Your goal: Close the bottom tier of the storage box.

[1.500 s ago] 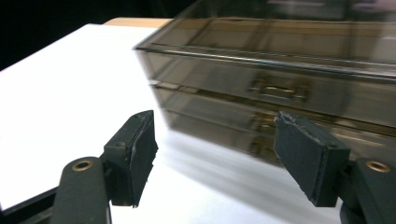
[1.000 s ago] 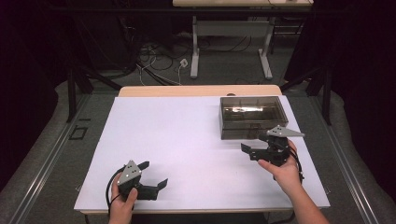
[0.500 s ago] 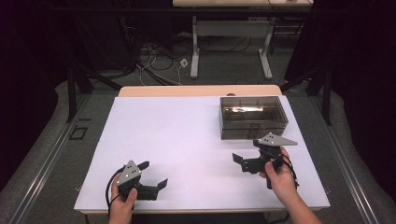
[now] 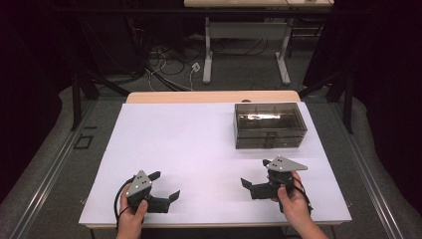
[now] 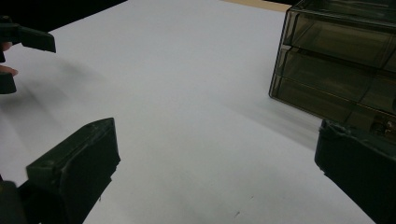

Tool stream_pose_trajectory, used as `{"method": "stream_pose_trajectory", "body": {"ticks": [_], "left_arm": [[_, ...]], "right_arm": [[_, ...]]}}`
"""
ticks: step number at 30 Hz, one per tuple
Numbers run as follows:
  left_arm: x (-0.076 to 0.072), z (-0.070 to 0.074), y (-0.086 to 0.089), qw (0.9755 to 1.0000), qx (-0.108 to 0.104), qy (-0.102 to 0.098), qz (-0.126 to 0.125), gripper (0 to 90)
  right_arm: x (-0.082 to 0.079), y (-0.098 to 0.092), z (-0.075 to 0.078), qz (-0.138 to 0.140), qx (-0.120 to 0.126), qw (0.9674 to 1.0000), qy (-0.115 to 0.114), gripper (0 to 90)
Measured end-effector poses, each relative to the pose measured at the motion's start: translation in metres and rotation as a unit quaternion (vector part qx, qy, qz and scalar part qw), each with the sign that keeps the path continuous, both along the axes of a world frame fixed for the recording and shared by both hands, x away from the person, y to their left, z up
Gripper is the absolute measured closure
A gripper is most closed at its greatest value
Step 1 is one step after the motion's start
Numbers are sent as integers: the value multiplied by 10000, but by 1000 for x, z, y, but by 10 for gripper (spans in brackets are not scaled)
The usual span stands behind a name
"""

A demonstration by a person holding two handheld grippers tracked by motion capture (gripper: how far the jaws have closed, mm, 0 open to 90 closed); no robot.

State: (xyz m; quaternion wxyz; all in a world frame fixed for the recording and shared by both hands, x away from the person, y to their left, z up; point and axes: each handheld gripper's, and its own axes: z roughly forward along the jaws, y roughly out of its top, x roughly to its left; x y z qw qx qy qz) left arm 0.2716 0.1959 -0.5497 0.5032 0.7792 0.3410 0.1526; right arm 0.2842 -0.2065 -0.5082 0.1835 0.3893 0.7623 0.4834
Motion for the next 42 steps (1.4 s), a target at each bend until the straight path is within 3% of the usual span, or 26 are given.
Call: {"method": "stream_pose_trajectory", "body": {"ticks": [5, 27, 28, 32, 42], "left_arm": [[1, 0, -1, 10000, 8, 32, -25, 16], [1, 0, -2, 10000, 35, 19, -73, 17], [0, -1, -3, 10000, 13, 31, -63, 16], [1, -1, -3, 9999, 55, 43, -106, 17], [1, -1, -4, 9999, 38, 38, -103, 16]], "right_arm": [[-4, 4, -8, 41, 35, 10000, -78, 0], [-3, 12, -44, 160, -225, 9994, 192, 0], [-3, 13, -46, 147, -221, 9996, 126, 0], [-2, 14, -48, 185, -359, 9991, 161, 0], [-1, 16, -52, 177, -332, 9991, 188, 0]]}}
